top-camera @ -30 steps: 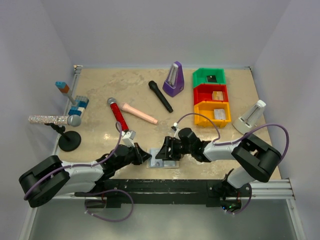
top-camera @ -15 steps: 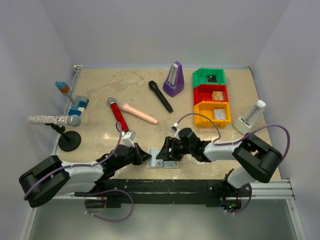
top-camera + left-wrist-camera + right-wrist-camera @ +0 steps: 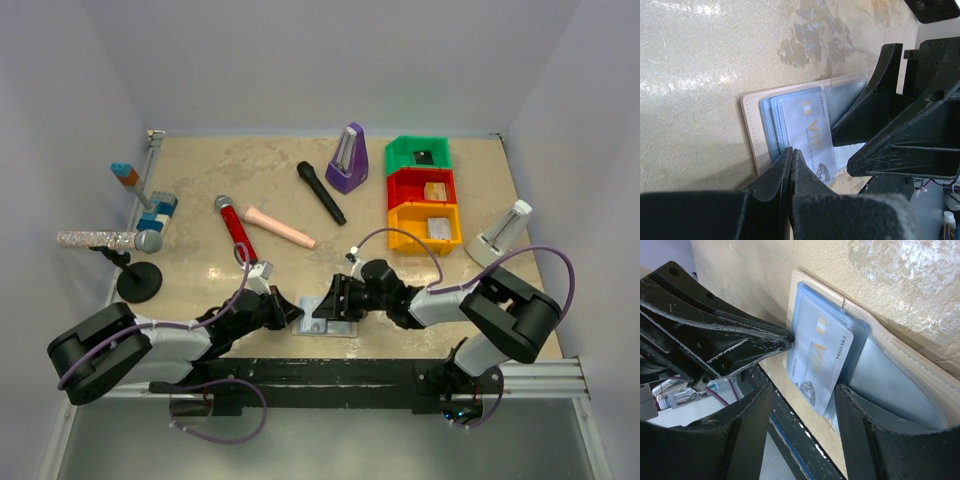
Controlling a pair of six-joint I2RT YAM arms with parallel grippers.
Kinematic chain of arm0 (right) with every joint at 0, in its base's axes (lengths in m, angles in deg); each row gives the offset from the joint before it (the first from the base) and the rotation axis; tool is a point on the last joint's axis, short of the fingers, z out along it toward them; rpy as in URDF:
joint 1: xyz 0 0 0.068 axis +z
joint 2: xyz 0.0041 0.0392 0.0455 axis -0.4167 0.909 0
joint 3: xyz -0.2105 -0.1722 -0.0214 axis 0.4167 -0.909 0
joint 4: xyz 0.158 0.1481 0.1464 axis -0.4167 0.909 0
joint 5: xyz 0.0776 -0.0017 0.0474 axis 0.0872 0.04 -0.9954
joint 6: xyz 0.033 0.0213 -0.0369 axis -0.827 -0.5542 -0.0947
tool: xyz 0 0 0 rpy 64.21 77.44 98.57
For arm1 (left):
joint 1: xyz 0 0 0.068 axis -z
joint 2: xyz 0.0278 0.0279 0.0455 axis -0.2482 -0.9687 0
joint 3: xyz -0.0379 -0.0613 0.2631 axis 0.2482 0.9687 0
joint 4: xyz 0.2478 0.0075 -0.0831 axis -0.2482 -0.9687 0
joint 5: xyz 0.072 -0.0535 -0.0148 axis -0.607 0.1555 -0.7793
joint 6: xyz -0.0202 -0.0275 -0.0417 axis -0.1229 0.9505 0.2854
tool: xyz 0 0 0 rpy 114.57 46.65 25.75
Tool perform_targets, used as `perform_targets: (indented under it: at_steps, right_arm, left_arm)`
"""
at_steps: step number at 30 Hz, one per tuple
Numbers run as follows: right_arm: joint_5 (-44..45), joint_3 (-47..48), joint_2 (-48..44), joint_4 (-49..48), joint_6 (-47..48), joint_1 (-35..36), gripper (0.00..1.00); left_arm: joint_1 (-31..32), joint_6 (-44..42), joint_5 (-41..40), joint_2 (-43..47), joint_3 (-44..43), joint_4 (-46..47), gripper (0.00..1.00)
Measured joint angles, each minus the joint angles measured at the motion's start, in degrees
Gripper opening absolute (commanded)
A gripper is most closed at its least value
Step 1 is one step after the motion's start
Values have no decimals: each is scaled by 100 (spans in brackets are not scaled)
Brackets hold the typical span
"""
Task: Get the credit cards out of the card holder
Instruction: Remove the credit card from the card holder.
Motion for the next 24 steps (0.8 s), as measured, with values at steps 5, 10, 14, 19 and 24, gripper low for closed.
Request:
perform_targets:
  at_steps: [5,10,14,19,24]
  right_arm:
    - [-31,-111,79,-330,-81,-9,57]
    - [-48,-278,149,-758,-164,-17,55]
    - [-83,-389,177,-1056,-219,-37,55]
    - [-87,-479,177,-1292,-269,-39,55]
    - [-103,-533,186,-1508,-348,-74,54]
  left_arm:
    - [0,2,-50,-83,0,114,0]
    - [4,4,-90,-122,0,173,0]
    - [4,7,-105,-144,0,201,0]
    - [4,15,-116,-149,0,205,0]
    - [4,17,-146,-153,0,219,0]
